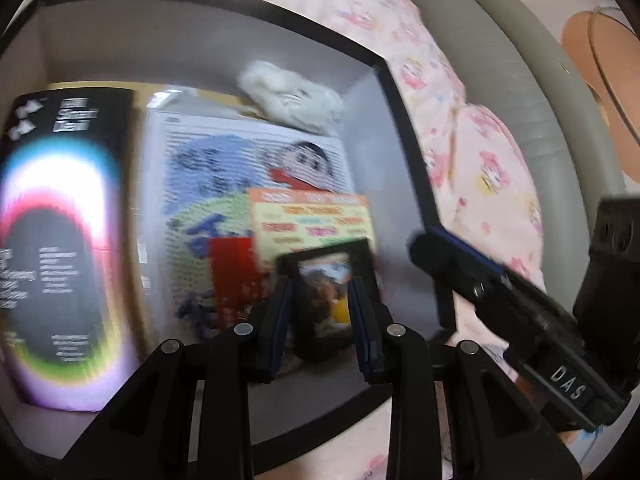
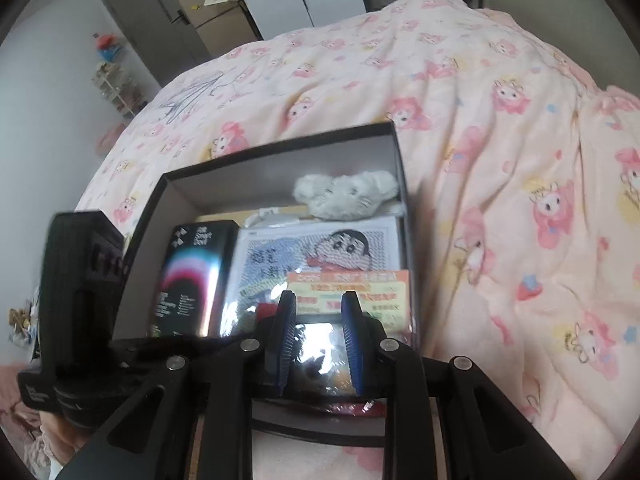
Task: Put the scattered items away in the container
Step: 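Lower the mirror into the box in front of the sticker card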
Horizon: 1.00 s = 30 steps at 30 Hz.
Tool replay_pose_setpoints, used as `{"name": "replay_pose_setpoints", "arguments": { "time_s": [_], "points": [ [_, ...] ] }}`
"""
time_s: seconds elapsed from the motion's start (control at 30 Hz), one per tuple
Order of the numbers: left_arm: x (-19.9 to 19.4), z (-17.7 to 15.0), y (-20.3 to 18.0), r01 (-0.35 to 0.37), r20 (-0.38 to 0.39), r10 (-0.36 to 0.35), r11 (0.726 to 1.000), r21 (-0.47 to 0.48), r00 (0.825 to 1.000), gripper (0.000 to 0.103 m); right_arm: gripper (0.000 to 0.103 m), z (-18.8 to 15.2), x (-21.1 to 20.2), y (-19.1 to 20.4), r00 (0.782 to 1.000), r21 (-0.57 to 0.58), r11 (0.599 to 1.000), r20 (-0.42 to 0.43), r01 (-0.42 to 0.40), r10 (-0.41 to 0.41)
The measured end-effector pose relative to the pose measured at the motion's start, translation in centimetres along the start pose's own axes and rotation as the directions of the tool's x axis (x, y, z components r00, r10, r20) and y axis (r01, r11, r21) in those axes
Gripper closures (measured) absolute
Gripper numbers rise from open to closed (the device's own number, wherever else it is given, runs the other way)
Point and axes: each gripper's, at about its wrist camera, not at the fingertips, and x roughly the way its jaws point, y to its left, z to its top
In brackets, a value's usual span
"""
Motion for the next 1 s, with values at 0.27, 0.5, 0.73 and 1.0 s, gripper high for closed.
{"name": "replay_pose_setpoints", "arguments": {
  "time_s": [0.27,0.5,0.73,1.0],
  "points": [
    [2.0,-0.2,0.0,0.041,-0.059,-0.043,0.999,-0.03,0.997,0.076,0.082,-0.4,-0.5,-0.4,0.995,-0.008,0.996,0.051,0.088,-0.087],
    [3.4,0.1,-0.8,0.088,-0.088,-0.091,0.996,-0.032,0.992,0.071,0.082,-0.2,-1.6,-2.3,0.996,0.068,0.998,0.087,0.002,-0.008],
    [1.5,0.2,0.4,0.096,-0.031,-0.098,0.993,-0.064,0.995,0.071,0.082,0.0,-1.3,-2.8,0.994,0.098,0.992,0.075,0.076,-0.083],
    [3.3,0.1,-0.5,0.092,-0.077,-0.094,0.995,-0.035,0.993,0.071,0.081,-0.2,-0.2,-2.9,0.991,0.074,0.989,0.045,0.125,-0.128]
  ]
}}
